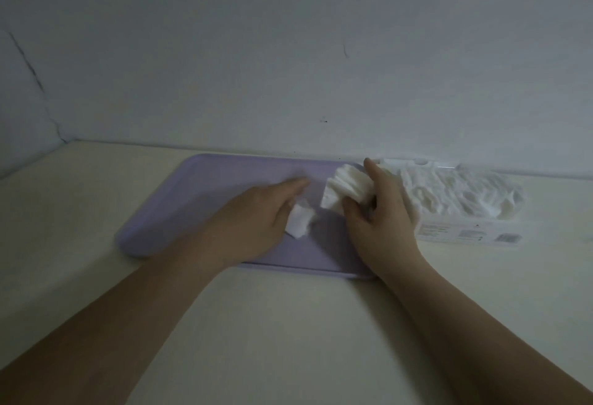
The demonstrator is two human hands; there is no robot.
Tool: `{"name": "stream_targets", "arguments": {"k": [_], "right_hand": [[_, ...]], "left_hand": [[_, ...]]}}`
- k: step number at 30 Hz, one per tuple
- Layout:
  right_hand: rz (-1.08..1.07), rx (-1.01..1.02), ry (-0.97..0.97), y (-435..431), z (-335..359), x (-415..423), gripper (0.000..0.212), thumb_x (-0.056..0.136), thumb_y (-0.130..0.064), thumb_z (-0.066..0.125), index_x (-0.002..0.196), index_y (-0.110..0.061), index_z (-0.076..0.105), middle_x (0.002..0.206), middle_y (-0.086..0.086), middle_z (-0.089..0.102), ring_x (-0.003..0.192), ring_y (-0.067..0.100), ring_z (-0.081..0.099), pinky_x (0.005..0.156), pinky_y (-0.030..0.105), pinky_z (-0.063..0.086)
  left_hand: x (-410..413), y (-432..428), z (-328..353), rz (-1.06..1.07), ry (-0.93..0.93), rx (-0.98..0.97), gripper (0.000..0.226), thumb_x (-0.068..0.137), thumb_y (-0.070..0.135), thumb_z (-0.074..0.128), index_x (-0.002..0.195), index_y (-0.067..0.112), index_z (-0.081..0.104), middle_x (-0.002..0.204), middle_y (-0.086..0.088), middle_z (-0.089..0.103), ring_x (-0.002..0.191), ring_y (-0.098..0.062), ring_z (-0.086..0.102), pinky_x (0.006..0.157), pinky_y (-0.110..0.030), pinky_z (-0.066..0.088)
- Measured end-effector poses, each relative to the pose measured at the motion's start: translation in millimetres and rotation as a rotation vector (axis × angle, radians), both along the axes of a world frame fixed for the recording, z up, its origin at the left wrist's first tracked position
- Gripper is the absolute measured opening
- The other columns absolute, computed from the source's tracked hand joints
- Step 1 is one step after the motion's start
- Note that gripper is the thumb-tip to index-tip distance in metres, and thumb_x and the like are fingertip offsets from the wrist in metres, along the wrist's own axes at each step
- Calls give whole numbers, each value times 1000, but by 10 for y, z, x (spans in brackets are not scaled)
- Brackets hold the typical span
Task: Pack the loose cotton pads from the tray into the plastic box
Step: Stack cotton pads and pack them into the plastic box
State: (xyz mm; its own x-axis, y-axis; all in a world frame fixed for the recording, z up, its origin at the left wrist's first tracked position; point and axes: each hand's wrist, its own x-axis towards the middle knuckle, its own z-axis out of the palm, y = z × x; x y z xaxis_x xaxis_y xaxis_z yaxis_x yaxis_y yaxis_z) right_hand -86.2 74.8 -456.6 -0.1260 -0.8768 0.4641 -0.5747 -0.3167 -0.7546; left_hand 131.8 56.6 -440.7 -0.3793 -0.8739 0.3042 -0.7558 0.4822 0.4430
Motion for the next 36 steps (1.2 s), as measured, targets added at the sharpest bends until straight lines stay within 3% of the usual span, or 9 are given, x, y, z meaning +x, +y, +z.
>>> {"name": "stream_targets", "arguments": {"k": [3, 7, 11, 14, 16, 20, 26, 31, 36], "right_hand": [[-19, 72, 28, -12, 7, -19, 63, 95, -16, 65, 153, -15, 41, 144, 3, 53, 123, 9, 51, 94, 1, 22], [-15, 168, 37, -34, -9, -48, 63, 94, -26, 67, 152, -22, 42, 142, 1, 58, 129, 16, 54, 112, 25, 34], [-33, 187, 74, -72, -32, -37, 60, 93, -29, 68, 148, -23, 47, 135, 2, 61, 123, 17, 57, 113, 39, 40], [-31, 193, 71, -61, -21, -40, 60, 93, -29, 68, 148, -23, 47, 136, 1, 61, 123, 18, 57, 113, 41, 40], [-28, 198, 72, -50, -10, -41, 61, 93, -28, 69, 149, -23, 46, 138, 0, 60, 124, 17, 56, 112, 35, 40], [-36, 178, 54, -30, 10, -34, 63, 91, -27, 71, 149, -24, 47, 137, -4, 60, 124, 13, 56, 109, 26, 38], [3, 164, -45, -11, 29, -47, 64, 88, -28, 76, 146, -29, 49, 126, -14, 60, 113, 11, 61, 106, 34, 48], [99, 168, -112, 3, 41, -42, 53, 88, -23, 75, 137, -34, 58, 115, -27, 61, 104, -9, 61, 84, 1, 47], [123, 173, -137, -7, 20, -52, 49, 88, -23, 72, 133, -39, 59, 111, -29, 63, 103, 1, 67, 87, 10, 51]], "left_hand": [[61, -114, -18, 100, 89, 29, 52, 99, 31, 61, 149, 27, 49, 136, 6, 65, 119, -15, 63, 101, -33, 51], [80, -187, -14, 79, 44, 174, 57, 86, 37, 77, 138, 20, 61, 114, 5, 68, 103, -17, 66, 96, -34, 53], [134, -183, 42, 52, 66, 282, 51, 81, 34, 86, 127, 23, 66, 92, 9, 66, 76, 3, 60, 74, -14, 50], [148, -194, 41, 36, 104, 287, 26, 78, 32, 87, 95, 20, 72, 88, -5, 74, 69, -10, 62, 68, -32, 52], [144, -180, 42, 6, 158, 286, 20, 79, 27, 87, 87, 21, 70, 83, -2, 74, 66, -9, 61, 65, -30, 51], [146, -166, 35, -36, 436, 357, 24, 81, 9, 84, 91, 25, 70, 87, 4, 76, 72, -6, 65, 73, -32, 57], [50, -114, 4, -158, 848, 514, 30, 76, 5, 77, 103, 18, 71, 102, -10, 75, 94, -22, 69, 84, -43, 59], [-62, -57, -68, -119, 832, 501, 29, 86, -12, 72, 102, 13, 70, 96, -6, 77, 87, -15, 70, 74, -26, 60], [-75, -29, -54, -112, 838, 498, 48, 75, -8, 84, 115, 14, 69, 119, -14, 74, 99, -24, 70, 84, -44, 62]]}}
